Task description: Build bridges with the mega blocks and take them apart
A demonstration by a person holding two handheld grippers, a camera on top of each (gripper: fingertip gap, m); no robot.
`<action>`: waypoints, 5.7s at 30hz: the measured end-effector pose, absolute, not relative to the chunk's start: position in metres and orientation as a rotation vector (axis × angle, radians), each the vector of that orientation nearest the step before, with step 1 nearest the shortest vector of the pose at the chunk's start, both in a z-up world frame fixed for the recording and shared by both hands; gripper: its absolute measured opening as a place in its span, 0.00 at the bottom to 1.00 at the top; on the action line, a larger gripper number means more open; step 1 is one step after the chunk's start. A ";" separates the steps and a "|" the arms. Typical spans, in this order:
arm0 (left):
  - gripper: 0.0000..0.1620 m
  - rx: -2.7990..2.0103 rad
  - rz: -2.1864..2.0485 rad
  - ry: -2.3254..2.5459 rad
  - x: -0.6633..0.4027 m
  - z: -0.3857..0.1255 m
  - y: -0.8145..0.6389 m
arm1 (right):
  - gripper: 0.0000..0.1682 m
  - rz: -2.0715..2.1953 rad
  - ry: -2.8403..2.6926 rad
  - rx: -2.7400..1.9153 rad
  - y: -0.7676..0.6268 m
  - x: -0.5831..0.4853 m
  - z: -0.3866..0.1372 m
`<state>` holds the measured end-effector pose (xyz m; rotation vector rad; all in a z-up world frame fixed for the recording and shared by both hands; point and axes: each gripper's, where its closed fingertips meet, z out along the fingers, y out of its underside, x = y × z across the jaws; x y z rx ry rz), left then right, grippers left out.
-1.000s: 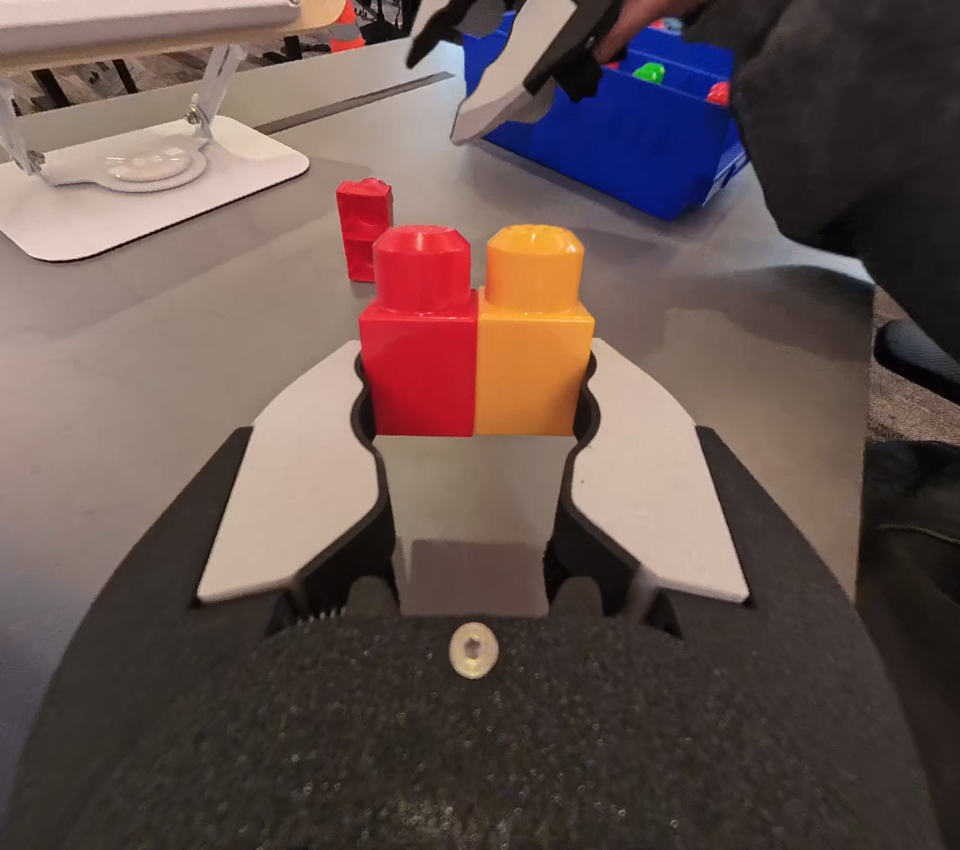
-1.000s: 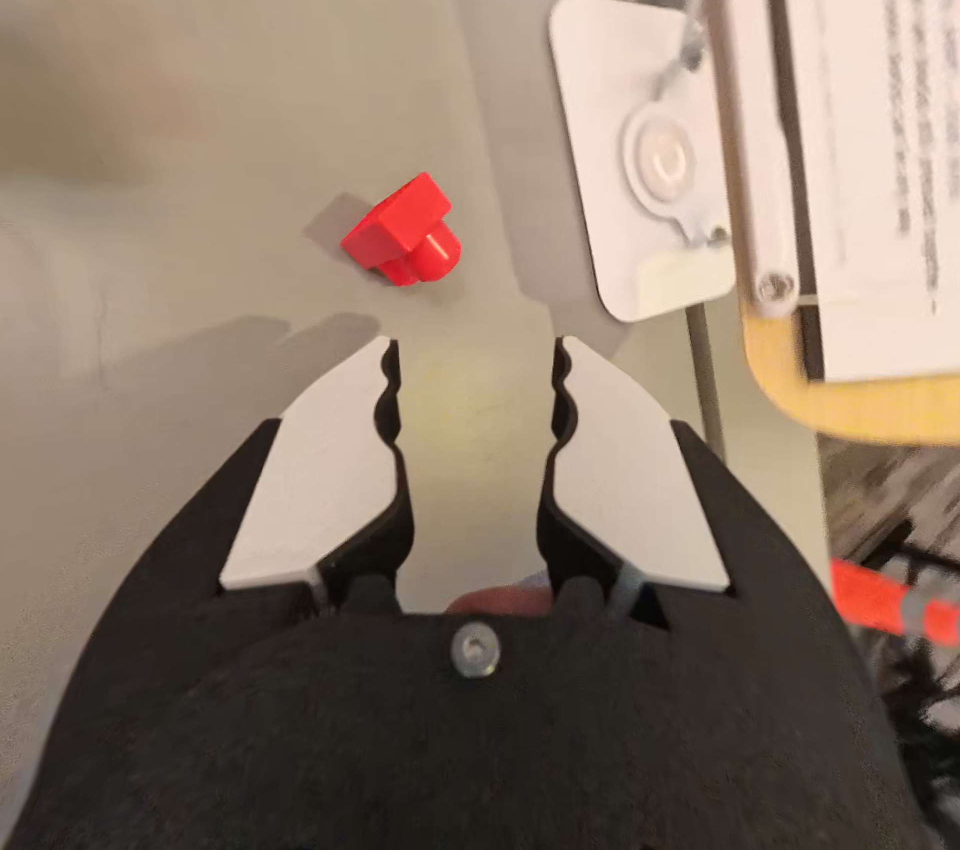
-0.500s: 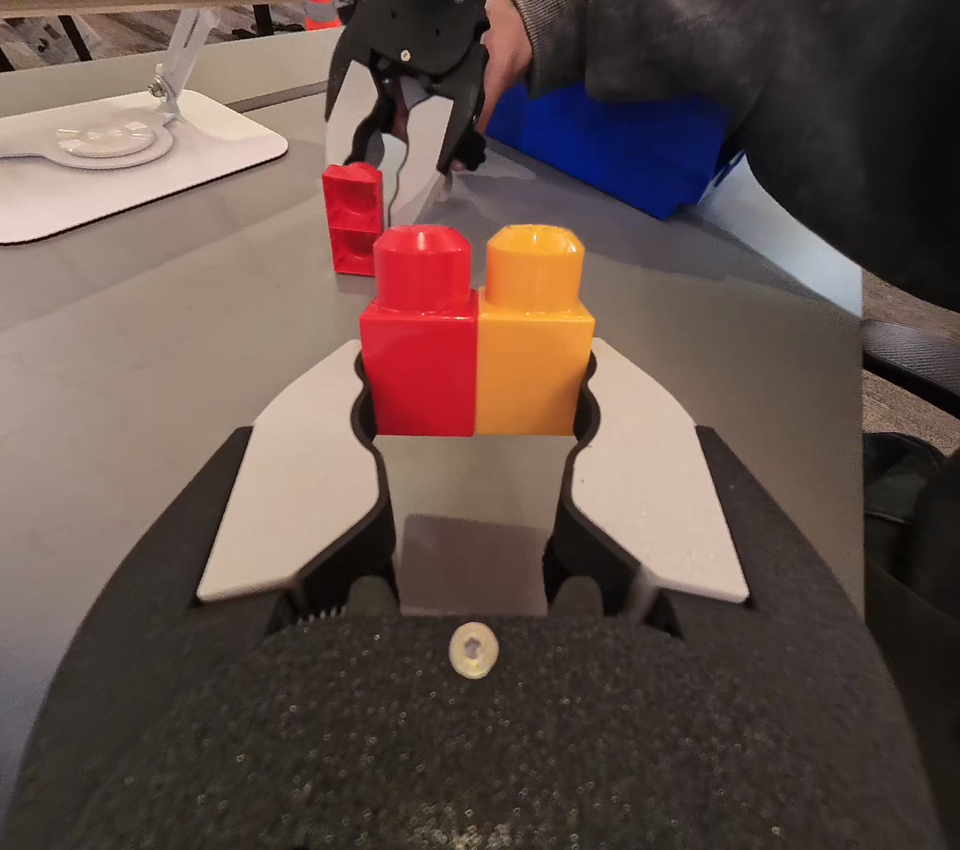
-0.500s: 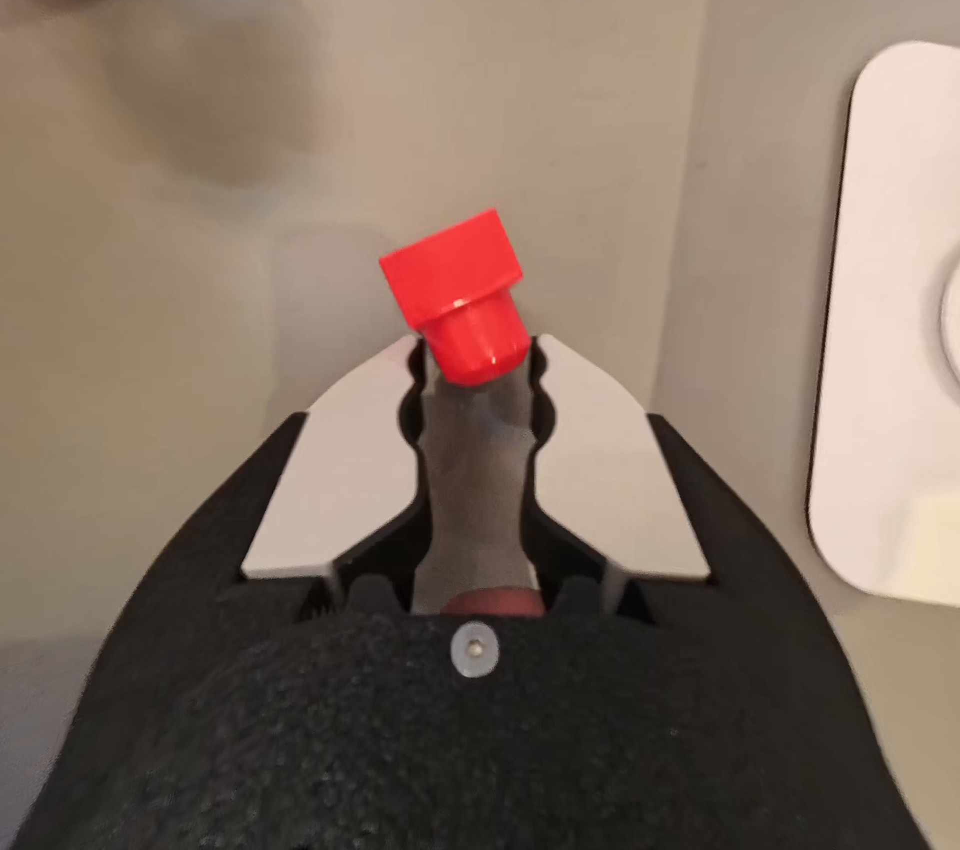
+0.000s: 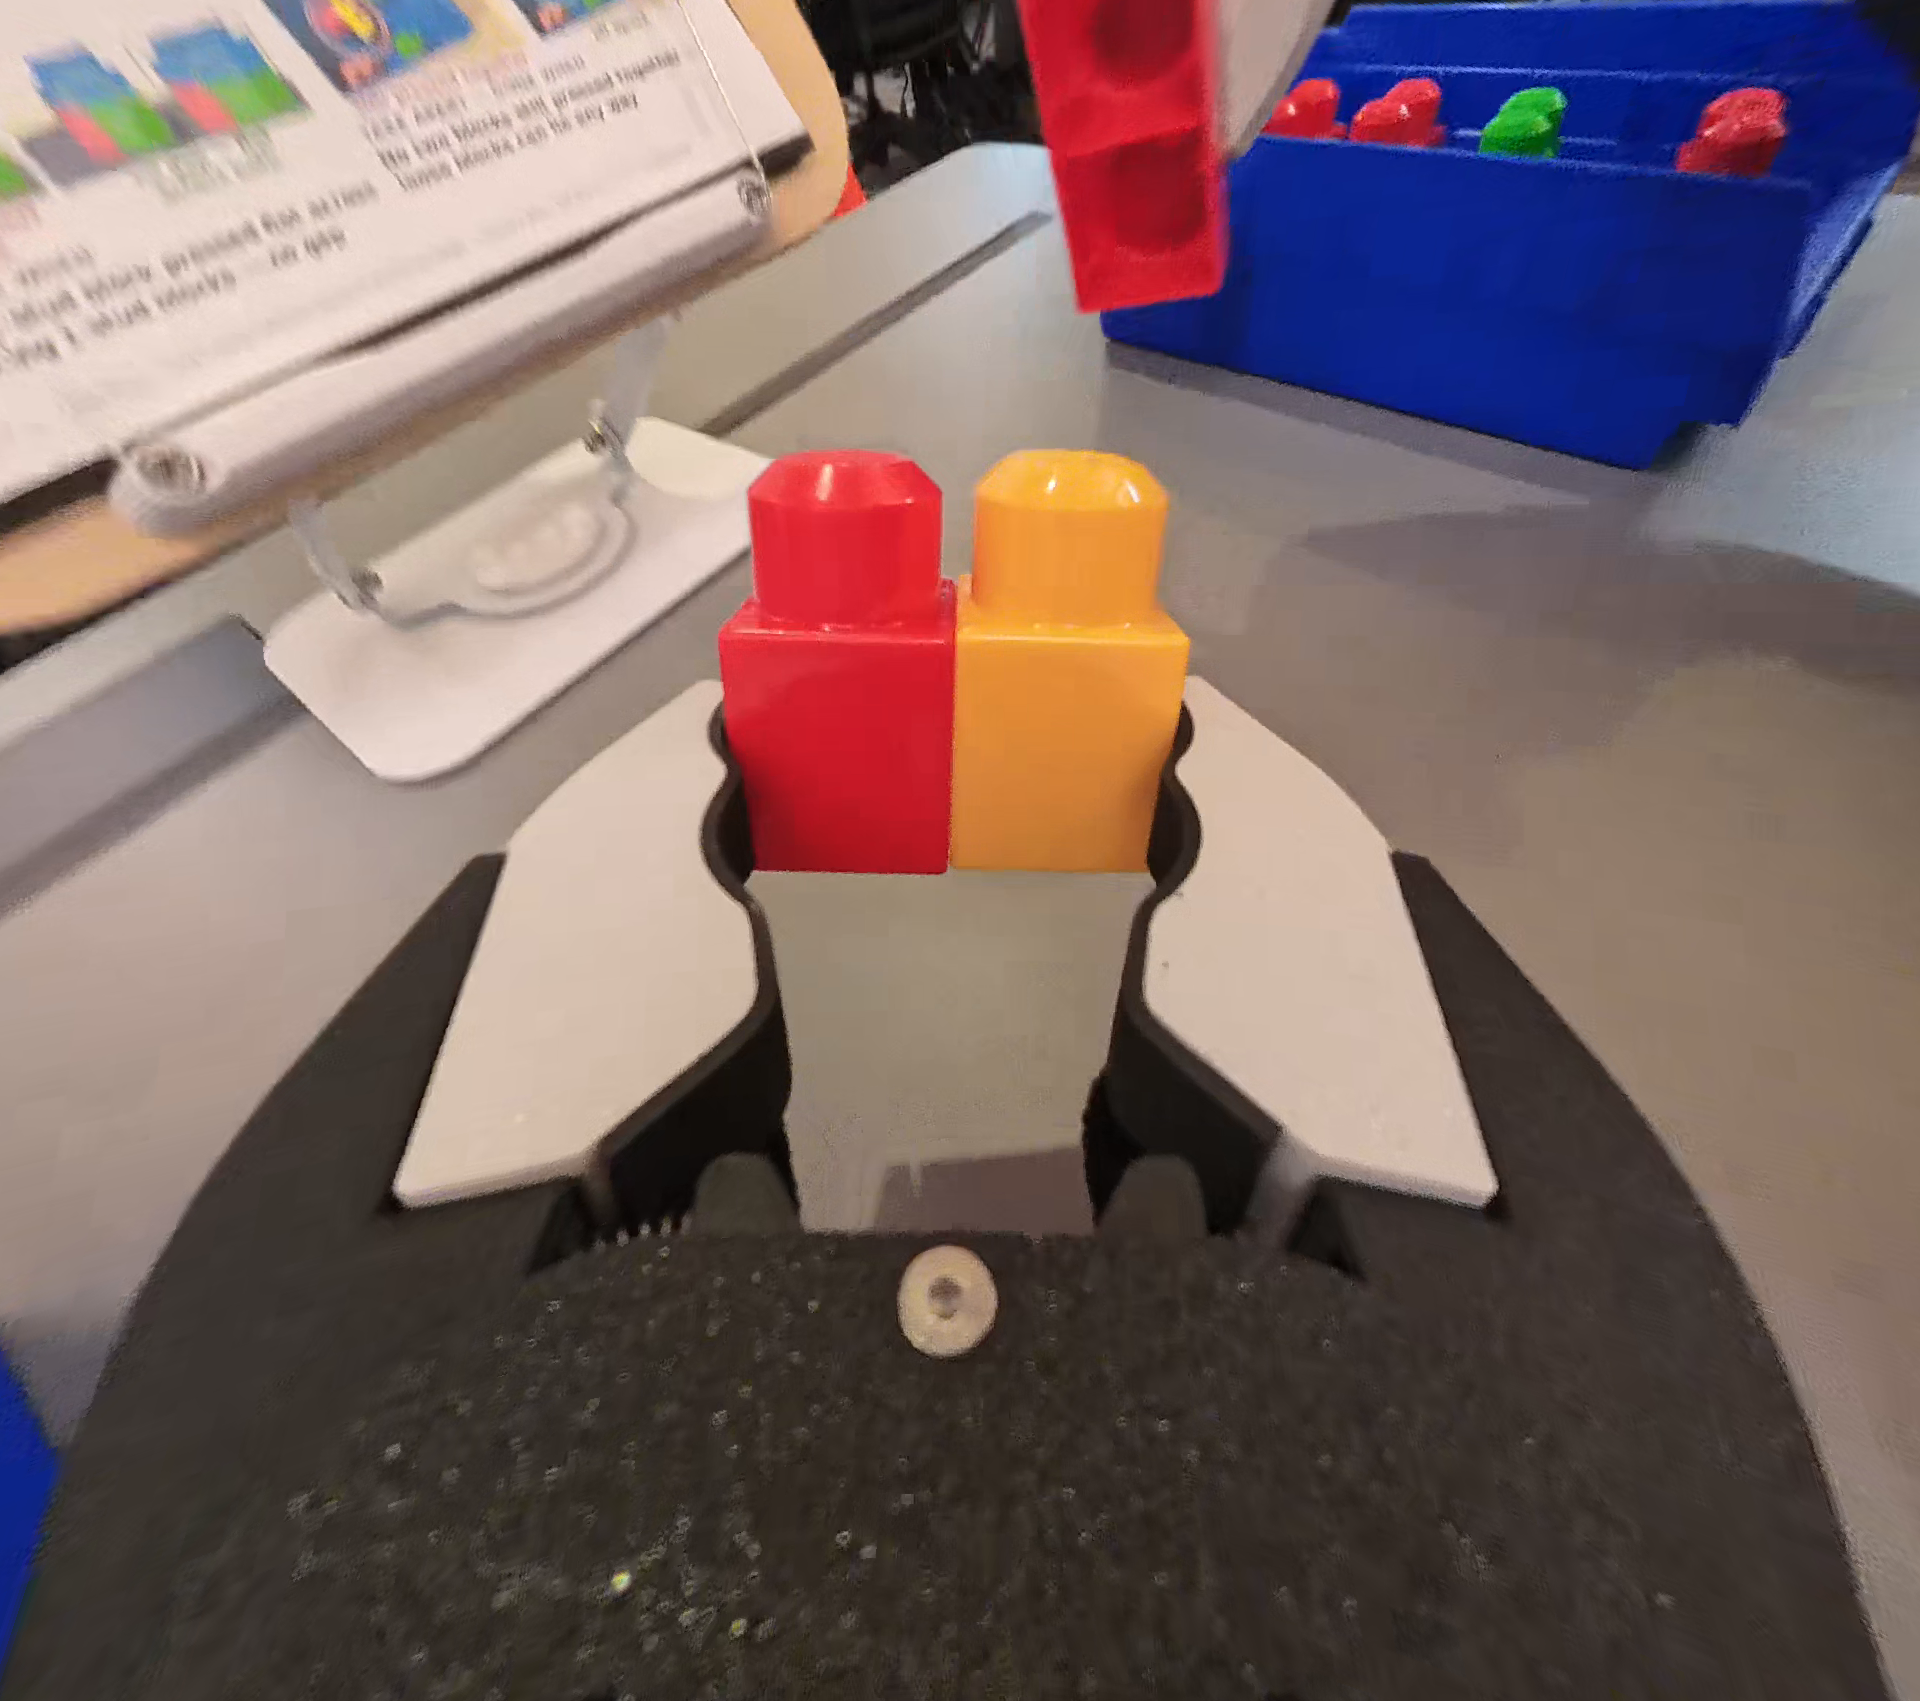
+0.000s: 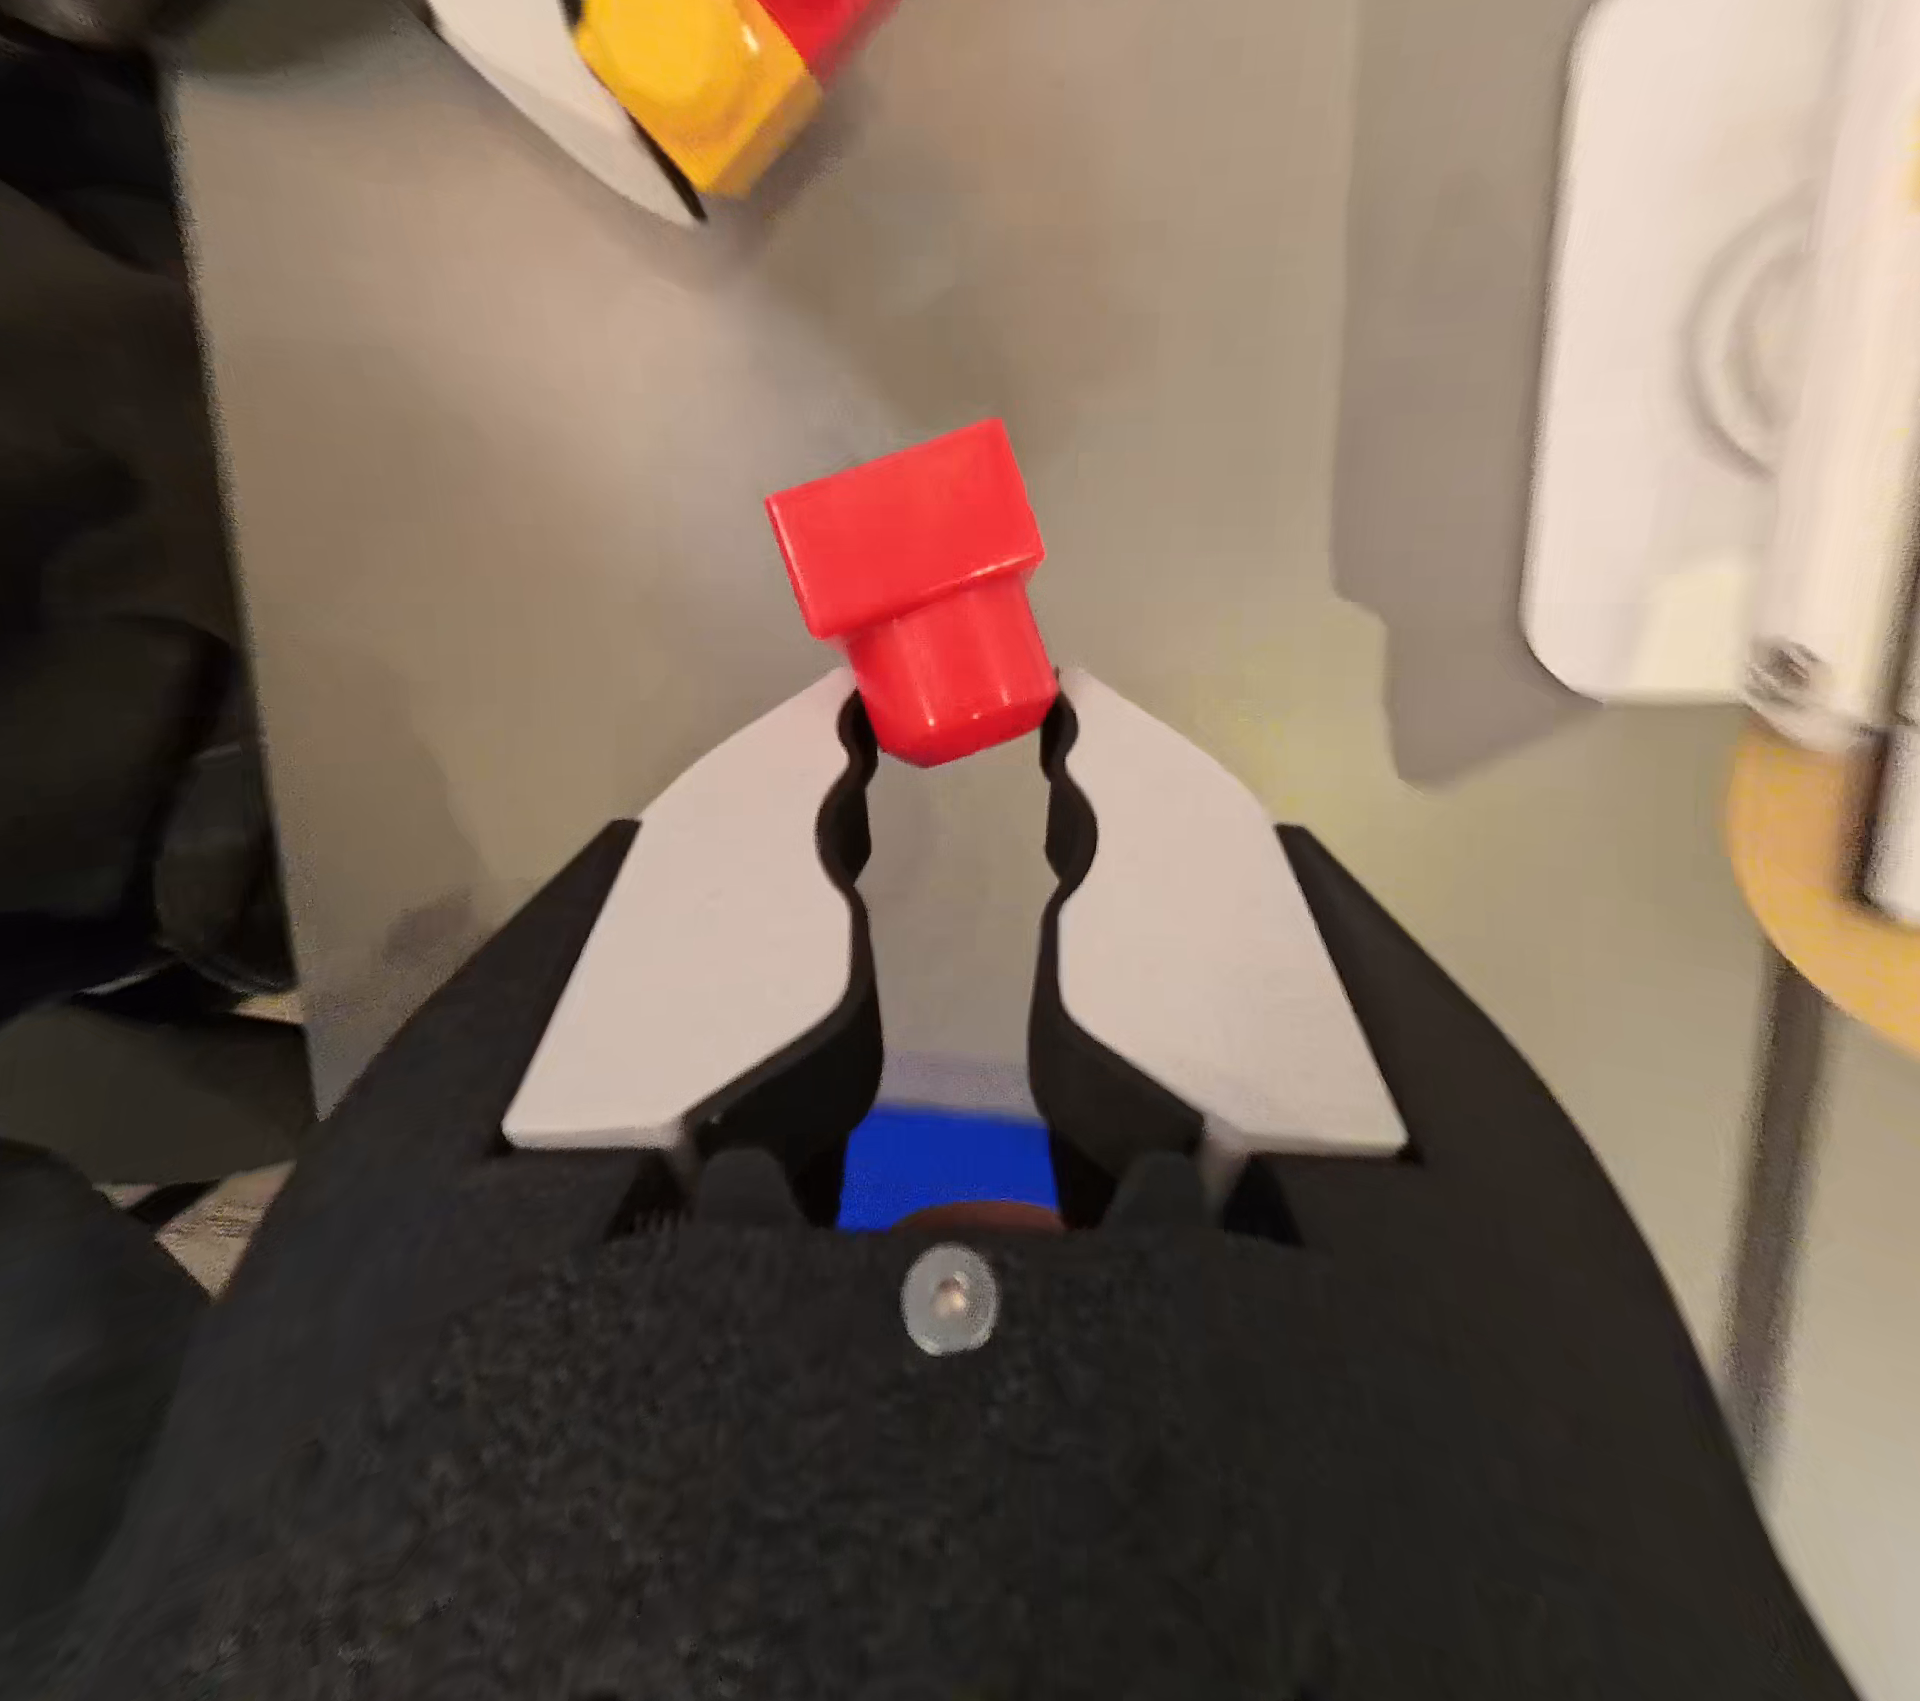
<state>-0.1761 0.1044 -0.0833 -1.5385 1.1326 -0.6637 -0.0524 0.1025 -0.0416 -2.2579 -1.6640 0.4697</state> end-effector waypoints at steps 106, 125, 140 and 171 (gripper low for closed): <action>0.46 -1.276 -1.131 1.363 -0.109 -0.068 0.087 | 0.64 2.253 0.116 -1.976 0.078 -0.138 -0.040; 0.46 -1.319 -1.061 1.350 -0.107 -0.076 0.092 | 0.58 2.264 0.011 -1.881 0.074 -0.148 -0.045; 0.47 -1.296 -1.006 1.331 -0.110 -0.069 0.095 | 0.57 2.357 -0.025 -1.776 0.083 -0.141 -0.035; 0.47 -1.273 -0.964 1.402 -0.106 -0.078 0.088 | 0.58 2.375 -0.126 -1.801 0.094 -0.157 -0.042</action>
